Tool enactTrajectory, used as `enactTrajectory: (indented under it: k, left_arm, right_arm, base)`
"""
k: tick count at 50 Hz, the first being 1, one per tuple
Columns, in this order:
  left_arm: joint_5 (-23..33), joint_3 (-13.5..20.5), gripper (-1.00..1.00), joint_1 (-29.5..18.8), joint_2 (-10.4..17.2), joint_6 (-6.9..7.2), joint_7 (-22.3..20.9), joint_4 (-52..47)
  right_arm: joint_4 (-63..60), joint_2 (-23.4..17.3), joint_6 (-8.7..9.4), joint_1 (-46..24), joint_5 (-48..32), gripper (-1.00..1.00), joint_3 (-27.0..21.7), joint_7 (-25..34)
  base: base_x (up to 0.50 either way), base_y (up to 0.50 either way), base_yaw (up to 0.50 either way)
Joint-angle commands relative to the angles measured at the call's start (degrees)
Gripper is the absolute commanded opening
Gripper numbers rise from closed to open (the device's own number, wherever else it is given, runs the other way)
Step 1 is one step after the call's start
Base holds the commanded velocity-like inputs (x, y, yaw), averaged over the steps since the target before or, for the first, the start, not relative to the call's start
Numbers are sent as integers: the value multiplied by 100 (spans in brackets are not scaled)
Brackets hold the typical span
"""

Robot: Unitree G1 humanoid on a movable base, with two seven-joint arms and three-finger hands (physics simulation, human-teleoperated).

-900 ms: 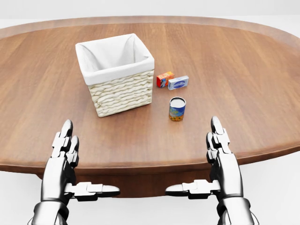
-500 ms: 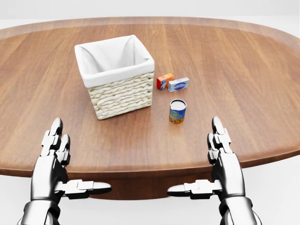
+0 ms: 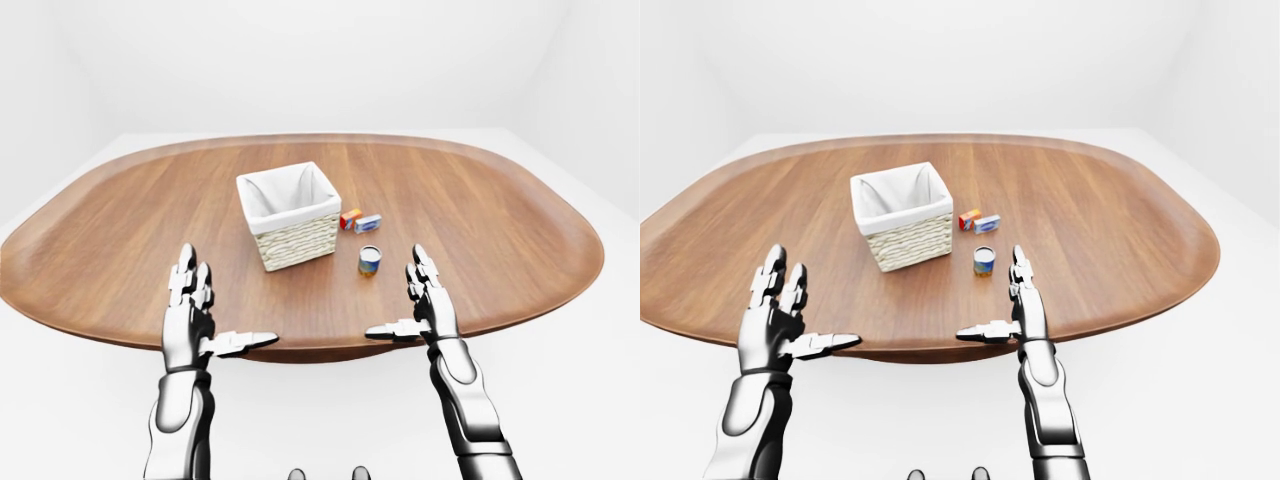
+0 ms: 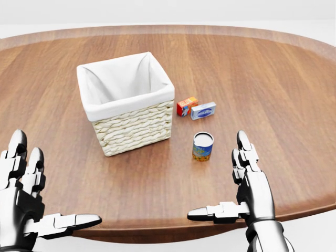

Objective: Pick up the alphabet soup and put it in the basket.

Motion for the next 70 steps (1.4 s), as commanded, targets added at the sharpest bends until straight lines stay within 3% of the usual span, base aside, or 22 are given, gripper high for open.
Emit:
enactTrajectory:
  k: [1,26,30,58,60,63,67,70]
  left_arm:
    - [-114,151,100,670,-194,37,-168,-1072]
    - [27,71,100,729,-246,2,-281,-1107]
    - [175,-34,100,752,-244,-59,-227,-1072]
    - [206,-145,100,870,-219,-141,-264,-1095]
    - [197,-151,100,881,-221,-121,-267,-1116]
    - [206,-187,100,905,-226,-109,-272,-1140]
    - [240,-244,100,869,-210,-101,-250,-1080]
    - [273,-306,100,890,-206,-106,-225,-1081]
  right_arm:
    - [-8,-2,-7,12,22,100,-9,30]
    - [21,3,-40,10,-30,100,17,21]
    - [25,5,-37,16,-49,100,31,21]
    - [116,14,-89,-8,-74,100,49,19]
    - [211,17,-128,-48,-78,100,50,14]
    - [514,16,-356,-183,-107,100,44,-25]
    - [472,-5,-410,-208,31,100,-19,5]
    - [900,-33,-619,-320,-97,100,-42,-92]
  base:
    - [31,0,0]
    - [31,0,0]
    - [31,0,0]
    - [31,0,0]
    - [31,0,0]
    - [10,0,0]
    - [0,0,0]
    - [0,0,0]
